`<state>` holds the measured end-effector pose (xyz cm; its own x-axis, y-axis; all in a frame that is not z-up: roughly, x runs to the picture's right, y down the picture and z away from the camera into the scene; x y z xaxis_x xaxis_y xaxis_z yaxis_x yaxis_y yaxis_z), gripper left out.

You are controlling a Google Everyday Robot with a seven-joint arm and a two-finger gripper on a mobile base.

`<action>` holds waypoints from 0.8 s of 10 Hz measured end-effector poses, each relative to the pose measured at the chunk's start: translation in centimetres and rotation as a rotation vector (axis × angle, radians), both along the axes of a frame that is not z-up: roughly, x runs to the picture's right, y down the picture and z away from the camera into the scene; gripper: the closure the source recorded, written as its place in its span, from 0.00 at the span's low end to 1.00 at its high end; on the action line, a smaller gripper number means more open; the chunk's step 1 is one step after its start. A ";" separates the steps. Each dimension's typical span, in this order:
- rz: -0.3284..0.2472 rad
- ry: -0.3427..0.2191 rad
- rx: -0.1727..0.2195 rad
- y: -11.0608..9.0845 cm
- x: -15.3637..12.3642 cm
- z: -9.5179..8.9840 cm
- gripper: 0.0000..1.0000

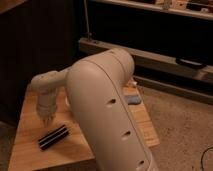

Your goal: Push the eraser across the table

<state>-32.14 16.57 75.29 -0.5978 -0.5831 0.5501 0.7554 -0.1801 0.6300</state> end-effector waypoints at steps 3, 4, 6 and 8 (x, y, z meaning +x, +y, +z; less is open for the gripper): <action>-0.001 -0.033 0.034 1.7 -1.1 2.4 1.00; -0.002 -0.035 0.037 2.5 -1.1 3.4 1.00; -0.019 -0.042 0.037 3.5 -1.5 4.2 1.00; -0.040 -0.041 0.025 4.0 -1.3 4.0 1.00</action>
<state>-33.43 20.55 79.26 -0.6422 -0.5719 0.5103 0.7212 -0.2255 0.6549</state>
